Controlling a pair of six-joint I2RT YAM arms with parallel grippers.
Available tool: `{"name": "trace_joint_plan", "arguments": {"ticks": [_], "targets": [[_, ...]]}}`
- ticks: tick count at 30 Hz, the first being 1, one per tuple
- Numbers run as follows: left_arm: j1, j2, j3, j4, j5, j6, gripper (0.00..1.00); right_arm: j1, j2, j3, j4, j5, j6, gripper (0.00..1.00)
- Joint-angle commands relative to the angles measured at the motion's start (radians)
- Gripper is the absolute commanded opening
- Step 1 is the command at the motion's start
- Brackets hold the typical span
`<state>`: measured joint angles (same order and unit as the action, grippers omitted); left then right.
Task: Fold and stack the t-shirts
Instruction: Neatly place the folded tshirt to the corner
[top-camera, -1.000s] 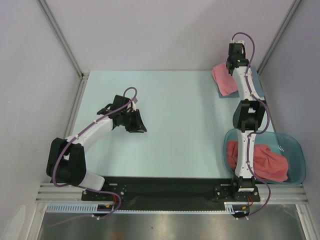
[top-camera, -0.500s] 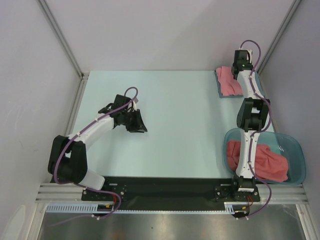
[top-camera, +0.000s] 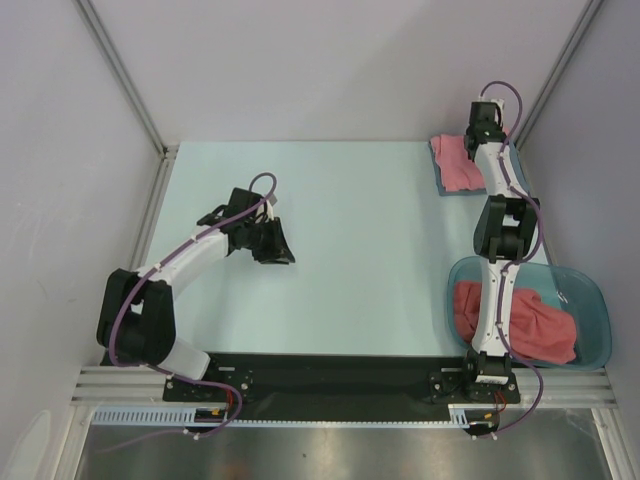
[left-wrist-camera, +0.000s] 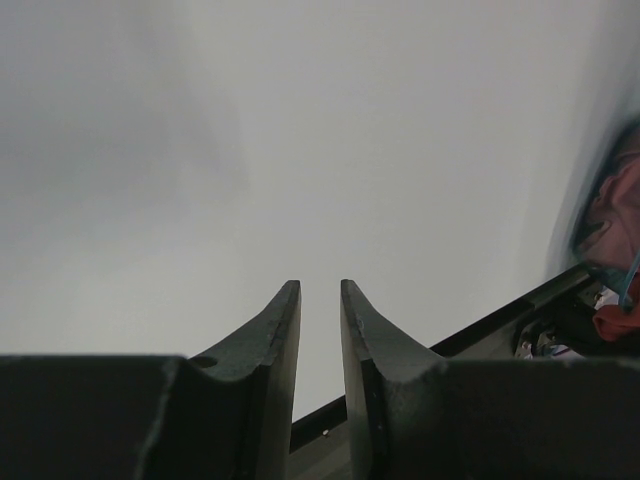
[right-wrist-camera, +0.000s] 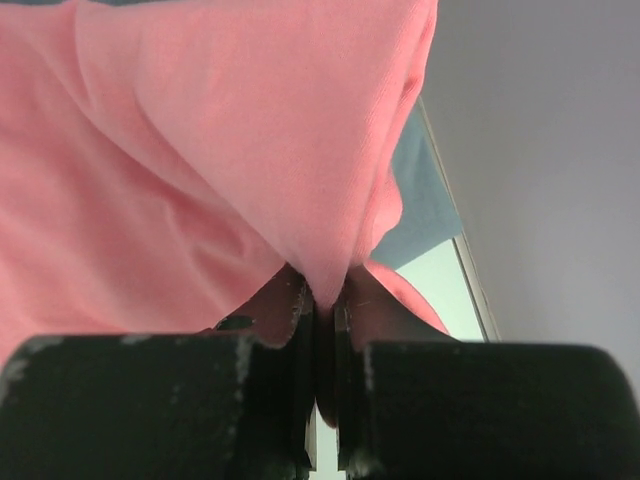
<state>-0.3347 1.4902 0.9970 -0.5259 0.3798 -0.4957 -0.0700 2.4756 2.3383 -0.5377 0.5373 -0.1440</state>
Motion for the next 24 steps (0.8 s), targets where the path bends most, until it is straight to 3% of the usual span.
{"name": "trace_joint_plan", "arguments": {"ticks": [1, 8, 12, 13, 16, 19, 24], "targets": [[-0.006, 0.005, 0.037, 0.014, 0.021, 0.009, 0.28, -0.017, 0.032, 0.024, 0.044, -0.013, -0.003, 0.00], [-0.006, 0.005, 0.046, -0.005, 0.008, 0.014, 0.28, -0.042, 0.048, -0.002, 0.068, -0.017, 0.017, 0.08], [-0.009, 0.005, 0.063, -0.025, 0.001, 0.019, 0.28, -0.059, 0.094, 0.039, 0.097, -0.005, -0.006, 0.26], [-0.010, 0.005, 0.068, -0.034, -0.007, 0.017, 0.28, -0.069, 0.109, 0.064, 0.088, 0.004, -0.008, 0.41], [-0.015, -0.002, 0.077, -0.049, -0.013, 0.019, 0.28, -0.089, 0.152, 0.151, 0.038, 0.036, 0.001, 0.70], [-0.017, -0.011, 0.080, -0.042, -0.015, 0.009, 0.27, -0.090, 0.094, 0.110, 0.031, 0.056, 0.012, 0.82], [-0.027, -0.028, 0.074, 0.015, -0.019, -0.012, 0.28, -0.086, -0.001, 0.073, -0.013, 0.035, 0.092, 0.87]]}}
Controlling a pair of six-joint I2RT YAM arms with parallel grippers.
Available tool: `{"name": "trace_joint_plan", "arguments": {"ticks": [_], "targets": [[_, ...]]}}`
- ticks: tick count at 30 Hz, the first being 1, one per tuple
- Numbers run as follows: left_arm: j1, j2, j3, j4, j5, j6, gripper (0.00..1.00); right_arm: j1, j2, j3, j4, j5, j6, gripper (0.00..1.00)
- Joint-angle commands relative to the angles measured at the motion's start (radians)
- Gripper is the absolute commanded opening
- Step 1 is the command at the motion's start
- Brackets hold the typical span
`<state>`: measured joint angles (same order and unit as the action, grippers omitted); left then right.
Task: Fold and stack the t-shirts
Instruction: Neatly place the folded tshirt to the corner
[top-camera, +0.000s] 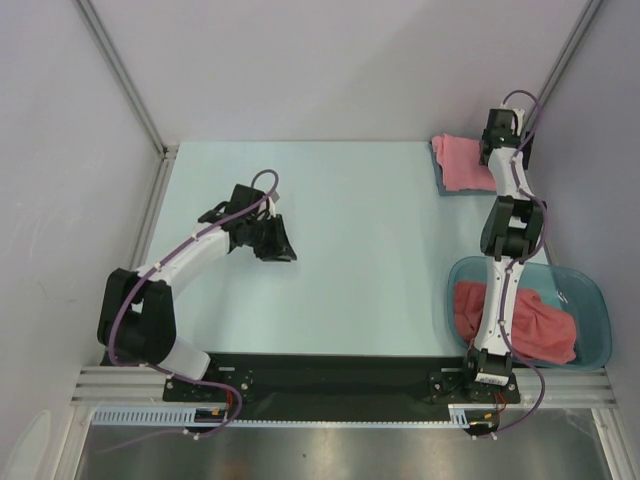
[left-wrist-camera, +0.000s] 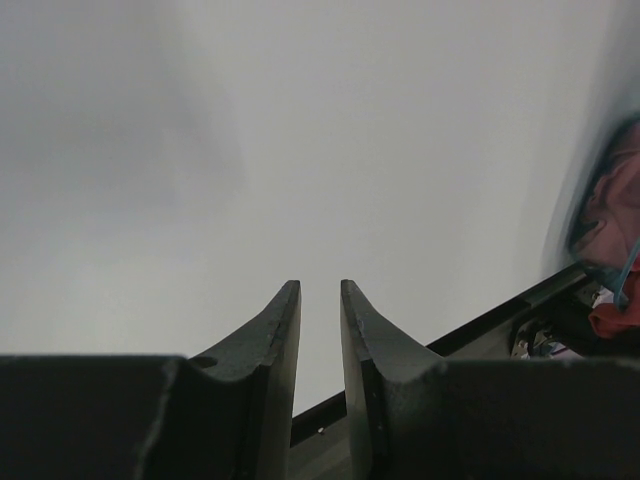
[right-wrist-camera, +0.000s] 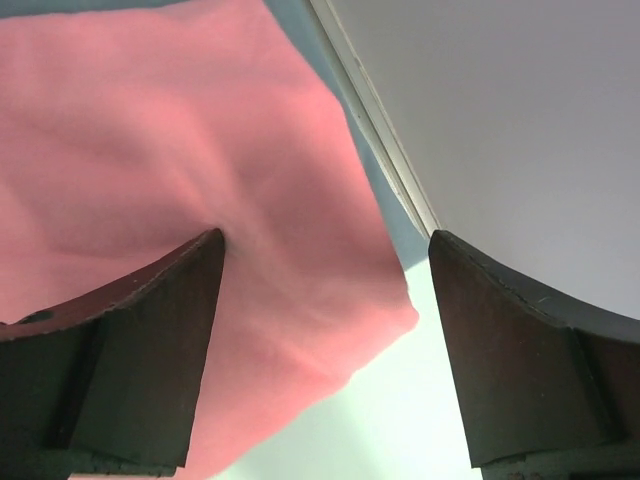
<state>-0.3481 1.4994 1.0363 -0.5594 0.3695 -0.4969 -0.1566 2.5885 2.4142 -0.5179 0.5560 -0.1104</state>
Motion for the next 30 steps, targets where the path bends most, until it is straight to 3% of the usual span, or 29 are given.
{"name": "trace_joint_plan", "arguments": {"ticks": [1, 5, 9, 11, 15, 17, 19, 21, 24, 30], "targets": [[-0.017, -0.042, 0.031, 0.059, -0.010, -0.012, 0.28, 0.002, -0.140, -0.004, -0.042, 0.009, 0.092, 0.87], [-0.023, -0.053, 0.008, 0.107, -0.001, -0.020, 0.28, -0.003, -0.221, -0.056, -0.056, -0.088, 0.187, 0.87], [-0.031, -0.076, -0.019, 0.153, 0.018, -0.006, 0.28, -0.003, -0.329, -0.211, 0.102, -0.309, 0.285, 0.84], [-0.031, -0.085, -0.025, 0.154, 0.023, 0.007, 0.28, 0.000, -0.343, -0.262, 0.163, -0.483, 0.357, 0.79], [-0.031, -0.097, -0.039, 0.165, 0.048, 0.011, 0.29, 0.023, -0.291, -0.251, 0.258, -0.651, 0.420, 0.77], [-0.031, -0.105, -0.047, 0.170, 0.059, 0.003, 0.29, 0.034, -0.268, -0.244, 0.285, -0.715, 0.437, 0.70], [-0.031, -0.114, -0.050, 0.170, 0.060, 0.000, 0.29, 0.042, -0.226, -0.231, 0.318, -0.743, 0.436, 0.63], [-0.031, -0.116, -0.050, 0.164, 0.060, 0.000, 0.29, 0.063, -0.197, -0.196, 0.326, -0.752, 0.410, 0.63], [-0.031, -0.122, -0.050, 0.154, 0.049, 0.000, 0.29, 0.095, -0.122, -0.088, 0.274, -0.714, 0.325, 0.78], [-0.029, -0.143, -0.070, 0.130, 0.025, 0.006, 0.30, 0.137, -0.031, -0.009, 0.251, -0.594, 0.200, 0.83]]}}
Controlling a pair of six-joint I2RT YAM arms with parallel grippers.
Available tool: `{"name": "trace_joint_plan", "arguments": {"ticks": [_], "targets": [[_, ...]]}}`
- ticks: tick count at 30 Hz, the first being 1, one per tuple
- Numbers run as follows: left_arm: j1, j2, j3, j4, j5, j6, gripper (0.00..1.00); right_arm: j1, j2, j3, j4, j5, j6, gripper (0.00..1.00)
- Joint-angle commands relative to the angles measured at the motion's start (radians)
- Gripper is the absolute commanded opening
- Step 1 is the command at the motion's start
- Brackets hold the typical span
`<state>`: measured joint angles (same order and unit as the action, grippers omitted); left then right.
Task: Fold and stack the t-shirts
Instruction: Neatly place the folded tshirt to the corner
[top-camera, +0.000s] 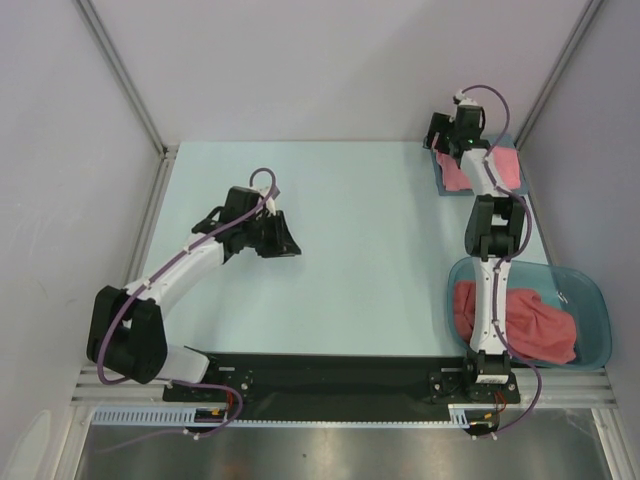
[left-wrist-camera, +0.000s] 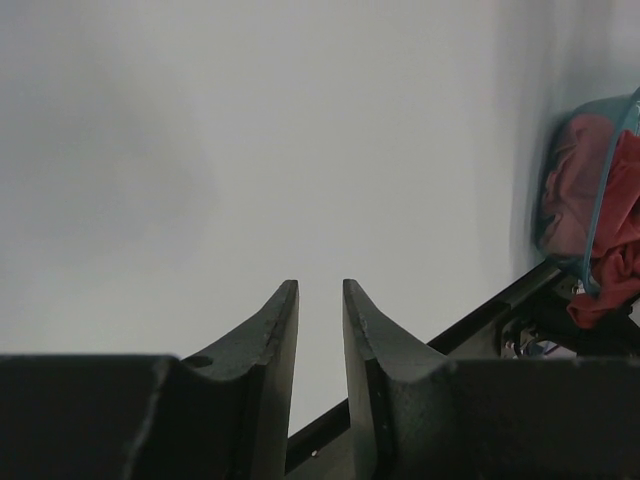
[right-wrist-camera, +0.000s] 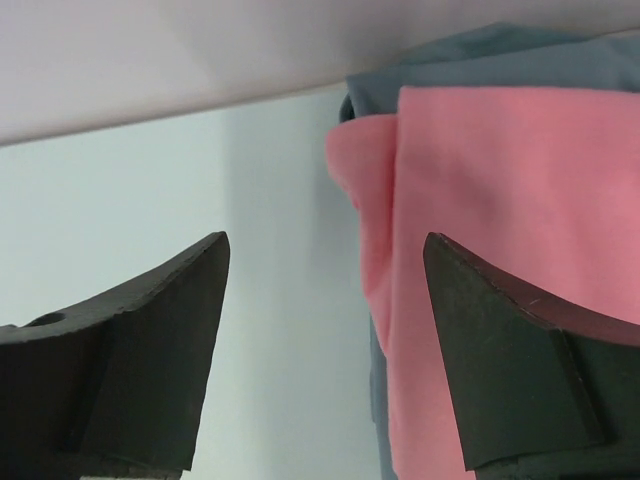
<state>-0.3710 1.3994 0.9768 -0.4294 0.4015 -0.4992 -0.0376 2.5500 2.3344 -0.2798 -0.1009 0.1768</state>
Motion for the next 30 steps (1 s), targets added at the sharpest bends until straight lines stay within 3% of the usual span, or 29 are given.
{"name": "trace_joint_plan", "arguments": {"ticks": [1, 8, 20, 30], "targets": [[-0.006, -0.046, -0.012, -0.002, -0.007, 0.010, 0.29, 0.025, 0.009, 0.071, 0.016, 0.082, -0.105, 0.83], [-0.006, -0.051, -0.021, -0.012, -0.016, 0.022, 0.29, 0.067, 0.055, 0.097, 0.050, 0.269, -0.212, 0.74], [0.001, -0.042, -0.027, -0.023, -0.021, 0.042, 0.29, 0.068, 0.122, 0.141, 0.106, 0.342, -0.319, 0.65], [0.006, -0.042, -0.040, -0.037, -0.024, 0.051, 0.30, 0.068, 0.159, 0.163, 0.157, 0.382, -0.339, 0.47]]}}
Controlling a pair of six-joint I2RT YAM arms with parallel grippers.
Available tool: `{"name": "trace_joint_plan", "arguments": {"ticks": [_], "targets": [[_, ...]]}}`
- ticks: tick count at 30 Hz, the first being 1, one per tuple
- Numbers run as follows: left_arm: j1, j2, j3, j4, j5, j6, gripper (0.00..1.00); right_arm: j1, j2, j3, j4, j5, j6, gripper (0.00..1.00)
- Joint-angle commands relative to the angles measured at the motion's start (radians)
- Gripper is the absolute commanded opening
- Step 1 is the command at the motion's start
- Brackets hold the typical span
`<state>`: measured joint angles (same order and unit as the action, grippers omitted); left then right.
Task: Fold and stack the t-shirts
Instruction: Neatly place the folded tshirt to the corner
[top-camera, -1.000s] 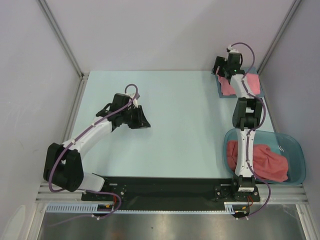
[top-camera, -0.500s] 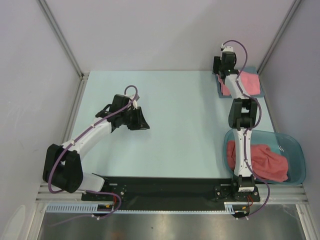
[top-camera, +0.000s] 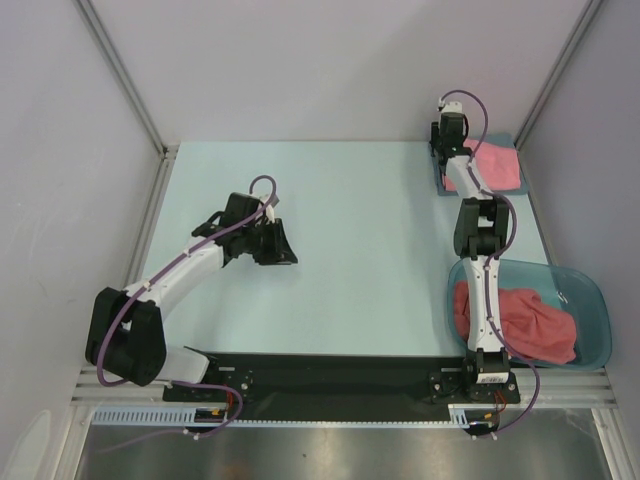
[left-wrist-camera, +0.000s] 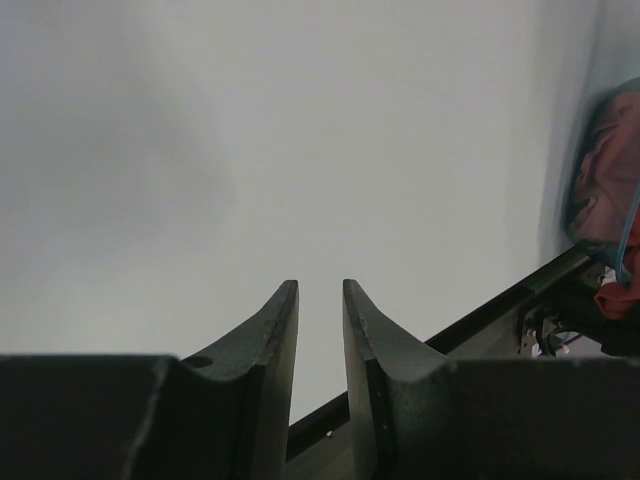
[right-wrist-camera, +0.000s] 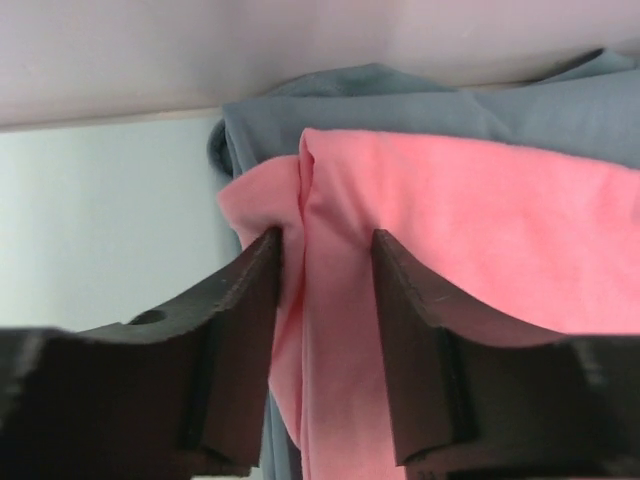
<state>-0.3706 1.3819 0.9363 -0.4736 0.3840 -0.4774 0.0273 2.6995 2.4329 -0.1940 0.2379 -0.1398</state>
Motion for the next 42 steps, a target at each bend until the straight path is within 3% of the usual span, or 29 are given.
{"name": "trace_joint_plan", "arguments": {"ticks": [1, 2, 5, 6, 7, 15, 19, 26, 29, 35, 42], "targets": [[0.006, -0.023, 0.005, 0.004, -0.008, 0.034, 0.29, 0.002, 0.011, 0.066, 0.074, 0.050, -0.024, 0.45], [0.006, -0.023, 0.007, 0.003, -0.007, 0.034, 0.29, 0.002, 0.011, 0.069, 0.080, 0.051, -0.024, 0.42], [0.007, -0.023, 0.006, -0.002, -0.008, 0.037, 0.29, -0.003, 0.005, 0.072, 0.087, 0.080, -0.021, 0.18], [0.009, -0.023, 0.002, -0.002, -0.010, 0.036, 0.29, -0.003, -0.009, 0.071, 0.087, 0.098, -0.023, 0.03], [0.009, -0.024, 0.001, 0.000, -0.005, 0.036, 0.29, -0.001, -0.018, 0.068, 0.087, 0.115, -0.024, 0.00], [0.010, -0.024, 0.010, -0.003, 0.001, 0.036, 0.29, 0.028, -0.075, 0.003, 0.153, 0.218, -0.087, 0.00], [0.013, -0.030, 0.003, -0.014, -0.004, 0.049, 0.29, 0.043, -0.038, 0.005, 0.148, 0.172, -0.096, 0.00], [0.027, -0.040, -0.021, -0.028, -0.010, 0.066, 0.30, 0.077, 0.059, 0.031, 0.149, 0.156, -0.098, 0.18], [0.035, -0.041, -0.024, -0.034, -0.011, 0.074, 0.30, 0.080, 0.074, 0.043, 0.145, 0.144, -0.087, 0.30], [0.041, -0.049, -0.014, -0.045, -0.005, 0.079, 0.30, 0.074, 0.005, 0.066, 0.105, 0.109, -0.032, 0.40], [0.042, -0.040, 0.025, -0.039, 0.010, 0.066, 0.31, 0.069, -0.133, 0.040, 0.061, 0.080, 0.020, 0.43]]}}
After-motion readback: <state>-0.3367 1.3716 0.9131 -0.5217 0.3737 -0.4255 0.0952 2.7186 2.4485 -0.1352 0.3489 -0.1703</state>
